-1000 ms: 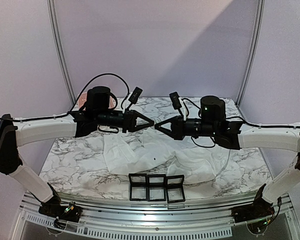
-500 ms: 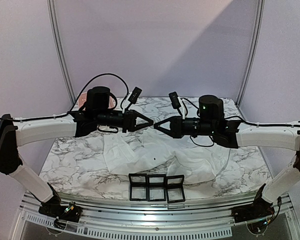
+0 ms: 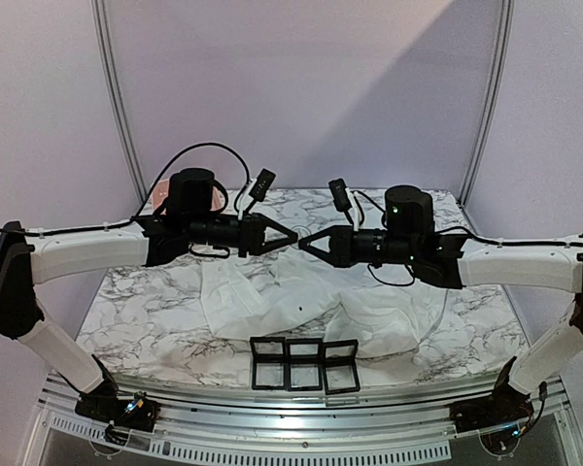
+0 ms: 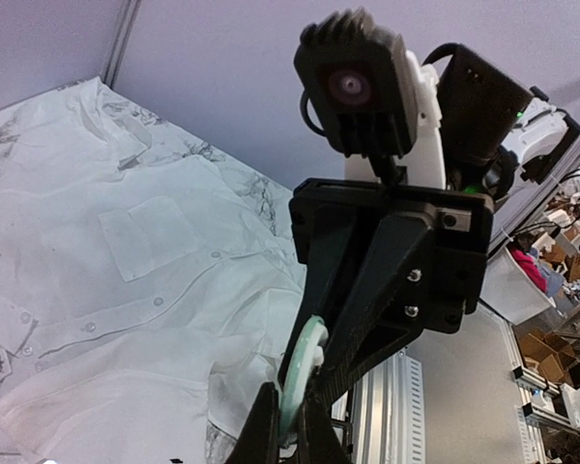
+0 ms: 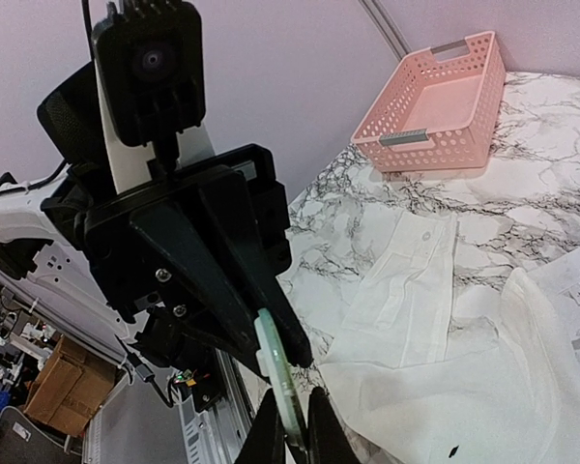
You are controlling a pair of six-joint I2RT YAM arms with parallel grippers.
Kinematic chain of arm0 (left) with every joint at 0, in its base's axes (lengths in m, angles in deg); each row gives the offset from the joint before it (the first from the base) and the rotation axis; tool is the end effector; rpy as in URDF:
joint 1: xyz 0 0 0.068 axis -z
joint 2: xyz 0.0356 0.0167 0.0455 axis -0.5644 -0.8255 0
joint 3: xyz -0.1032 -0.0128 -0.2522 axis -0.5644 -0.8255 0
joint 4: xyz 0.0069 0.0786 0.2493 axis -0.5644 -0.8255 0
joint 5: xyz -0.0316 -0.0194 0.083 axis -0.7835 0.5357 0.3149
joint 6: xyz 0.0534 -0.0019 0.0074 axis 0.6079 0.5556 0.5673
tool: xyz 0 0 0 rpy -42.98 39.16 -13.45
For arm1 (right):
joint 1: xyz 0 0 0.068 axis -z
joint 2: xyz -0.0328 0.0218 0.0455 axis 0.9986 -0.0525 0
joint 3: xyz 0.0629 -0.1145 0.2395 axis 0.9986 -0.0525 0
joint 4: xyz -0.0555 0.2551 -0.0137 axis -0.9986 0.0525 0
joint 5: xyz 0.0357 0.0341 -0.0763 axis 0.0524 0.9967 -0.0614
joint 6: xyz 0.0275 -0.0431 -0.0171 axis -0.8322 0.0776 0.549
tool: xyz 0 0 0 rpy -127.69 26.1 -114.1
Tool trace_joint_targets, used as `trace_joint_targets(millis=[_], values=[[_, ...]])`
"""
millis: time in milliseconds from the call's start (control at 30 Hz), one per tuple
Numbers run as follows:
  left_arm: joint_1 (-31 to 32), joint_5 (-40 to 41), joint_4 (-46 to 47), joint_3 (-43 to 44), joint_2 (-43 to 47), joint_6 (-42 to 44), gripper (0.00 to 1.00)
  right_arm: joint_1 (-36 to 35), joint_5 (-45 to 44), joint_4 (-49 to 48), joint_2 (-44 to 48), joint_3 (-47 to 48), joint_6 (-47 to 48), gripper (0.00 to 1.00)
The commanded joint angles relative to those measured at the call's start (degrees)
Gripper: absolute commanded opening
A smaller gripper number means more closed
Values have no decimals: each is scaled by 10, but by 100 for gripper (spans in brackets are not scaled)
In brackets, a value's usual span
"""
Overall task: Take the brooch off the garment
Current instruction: Close the brooch at the center of the board.
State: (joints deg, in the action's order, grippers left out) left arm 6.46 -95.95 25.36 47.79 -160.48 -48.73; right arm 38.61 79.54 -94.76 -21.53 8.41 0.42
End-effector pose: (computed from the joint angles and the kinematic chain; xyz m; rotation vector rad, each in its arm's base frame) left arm 0.2496 -0.2474 0.2896 0.8965 1.8122 -1.4053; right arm 0.2229 0.2719 0.2846 -0.5408 1.9172 1.3628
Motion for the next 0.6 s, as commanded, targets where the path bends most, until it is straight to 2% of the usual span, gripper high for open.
trace_joint_targets(millis=[0,567], values=[[23,-63,0,-2,17,8,0,15,-114,8,-19,-9,-14,1],[18,-27,-24,1,12,17,0,16,-146,1,-11,-26,-21,0]])
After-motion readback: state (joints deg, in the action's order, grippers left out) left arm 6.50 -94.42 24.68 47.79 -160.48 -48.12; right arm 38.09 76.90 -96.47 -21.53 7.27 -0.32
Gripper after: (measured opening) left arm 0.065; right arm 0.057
